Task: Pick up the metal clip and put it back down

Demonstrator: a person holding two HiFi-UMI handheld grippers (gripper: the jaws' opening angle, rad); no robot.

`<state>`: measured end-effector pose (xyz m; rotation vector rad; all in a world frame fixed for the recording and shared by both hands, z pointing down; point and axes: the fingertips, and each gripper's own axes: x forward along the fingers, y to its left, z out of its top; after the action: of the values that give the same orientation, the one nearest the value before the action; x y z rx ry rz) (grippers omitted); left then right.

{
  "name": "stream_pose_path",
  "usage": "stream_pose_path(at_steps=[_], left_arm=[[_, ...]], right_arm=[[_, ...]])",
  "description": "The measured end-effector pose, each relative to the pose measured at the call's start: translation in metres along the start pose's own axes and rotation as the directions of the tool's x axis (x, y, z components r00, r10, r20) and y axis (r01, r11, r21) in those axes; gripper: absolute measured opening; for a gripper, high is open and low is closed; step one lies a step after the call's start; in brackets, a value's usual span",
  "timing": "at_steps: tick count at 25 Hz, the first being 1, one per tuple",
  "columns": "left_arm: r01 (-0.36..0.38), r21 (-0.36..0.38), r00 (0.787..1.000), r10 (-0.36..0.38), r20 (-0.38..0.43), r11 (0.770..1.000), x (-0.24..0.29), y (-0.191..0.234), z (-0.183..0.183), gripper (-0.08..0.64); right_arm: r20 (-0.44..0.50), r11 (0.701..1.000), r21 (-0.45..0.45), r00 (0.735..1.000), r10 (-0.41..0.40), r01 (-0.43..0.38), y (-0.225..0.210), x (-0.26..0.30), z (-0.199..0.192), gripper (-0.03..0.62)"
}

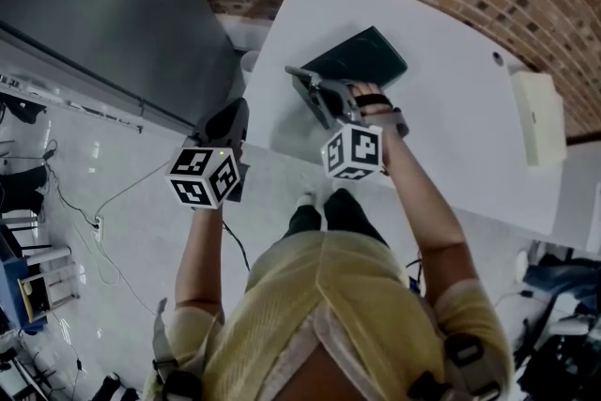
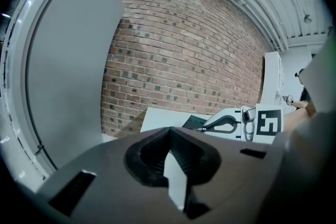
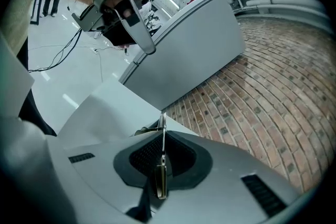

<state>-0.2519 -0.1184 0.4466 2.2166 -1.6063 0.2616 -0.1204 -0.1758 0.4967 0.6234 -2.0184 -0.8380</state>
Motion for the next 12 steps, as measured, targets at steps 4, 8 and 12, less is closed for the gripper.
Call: stream_pose_path(at_steps=[4, 8, 12], left_arm=[[0.024, 0.0, 1.0, -0.024, 0.002, 1.0, 0.002, -0.008, 0.001, 0.002], [0.035, -0.003, 0.999, -0.035, 0.002, 0.999, 0.003, -0.011, 0.0, 0.002], [0.055, -0.006, 0.998, -0.055, 0.005, 0.998, 0.004, -0.017, 0.0, 0.002]], right_arm=[[0.023, 0.999, 0.023, 0.999, 0.04, -0.04, 0.006, -0.001, 0.001, 0.012], [0.045, 0.996, 0.069, 0.998, 0.046, -0.049, 0.004, -0.003, 0.004, 0.042], [0.07, 0.994, 0.093, 0.996, 0.049, -0.056, 0.0, -0.01, 0.01, 0.058]])
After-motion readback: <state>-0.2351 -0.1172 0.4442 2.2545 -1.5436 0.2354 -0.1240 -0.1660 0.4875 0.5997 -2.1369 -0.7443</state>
